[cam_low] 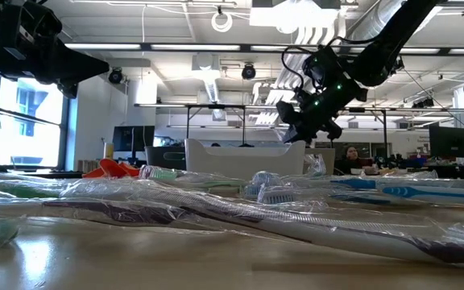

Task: Pick & Place Toothbrushes
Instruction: Put the orange toothbrush into the gray bin, then put the purple toothbrush into the blue bin

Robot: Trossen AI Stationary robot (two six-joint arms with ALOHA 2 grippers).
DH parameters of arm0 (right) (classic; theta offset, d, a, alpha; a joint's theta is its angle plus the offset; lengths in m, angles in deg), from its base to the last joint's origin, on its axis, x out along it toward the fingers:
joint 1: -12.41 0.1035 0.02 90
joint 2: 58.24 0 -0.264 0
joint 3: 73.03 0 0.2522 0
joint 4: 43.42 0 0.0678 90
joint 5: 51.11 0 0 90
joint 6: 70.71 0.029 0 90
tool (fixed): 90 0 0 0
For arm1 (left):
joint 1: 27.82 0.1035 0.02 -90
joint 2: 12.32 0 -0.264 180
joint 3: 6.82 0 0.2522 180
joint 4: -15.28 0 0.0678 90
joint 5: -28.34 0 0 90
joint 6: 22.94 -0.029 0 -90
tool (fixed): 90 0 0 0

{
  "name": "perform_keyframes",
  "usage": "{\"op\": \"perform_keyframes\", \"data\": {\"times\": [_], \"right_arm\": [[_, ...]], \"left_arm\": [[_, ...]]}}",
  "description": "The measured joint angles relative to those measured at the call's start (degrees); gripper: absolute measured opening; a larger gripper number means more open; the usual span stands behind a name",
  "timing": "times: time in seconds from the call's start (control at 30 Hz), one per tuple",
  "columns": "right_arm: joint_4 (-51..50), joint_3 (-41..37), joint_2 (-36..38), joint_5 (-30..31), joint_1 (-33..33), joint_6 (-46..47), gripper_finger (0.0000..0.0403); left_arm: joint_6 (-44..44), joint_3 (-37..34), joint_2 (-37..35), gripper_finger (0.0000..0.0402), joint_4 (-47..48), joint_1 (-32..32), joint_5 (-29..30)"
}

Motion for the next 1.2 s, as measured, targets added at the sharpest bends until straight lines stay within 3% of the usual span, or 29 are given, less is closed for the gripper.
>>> {"op": "perform_keyframes", "data": {"times": [0.27, 0.53, 0.93, 1.2], "right_arm": [[4.5, 0.0, -6.8, 0.1, 0.1, 0.1, 0.0009], [4.5, 0.0, -7.5, 0.1, 0.1, 0.2, 0.0012], [3.8, 0.0, -7.5, 0.5, 0.1, 0.0, 0.0103], [4.0, 0.0, -6.1, -0.3, 0.2, -0.1, 0.0112]], "left_arm": [[0.0, 0.0, 0.0, 0.0000, 0.0, 0.0, 0.0], [0.0, 0.0, 0.0, 0.0000, 0.0, 0.0, 0.0], [0.1, 0.0, 0.0, 0.0000, 1.3, 0.0, 0.0], [0.4, 0.0, 0.0, 0.0000, 1.4, 0.0, 0.0]]}}
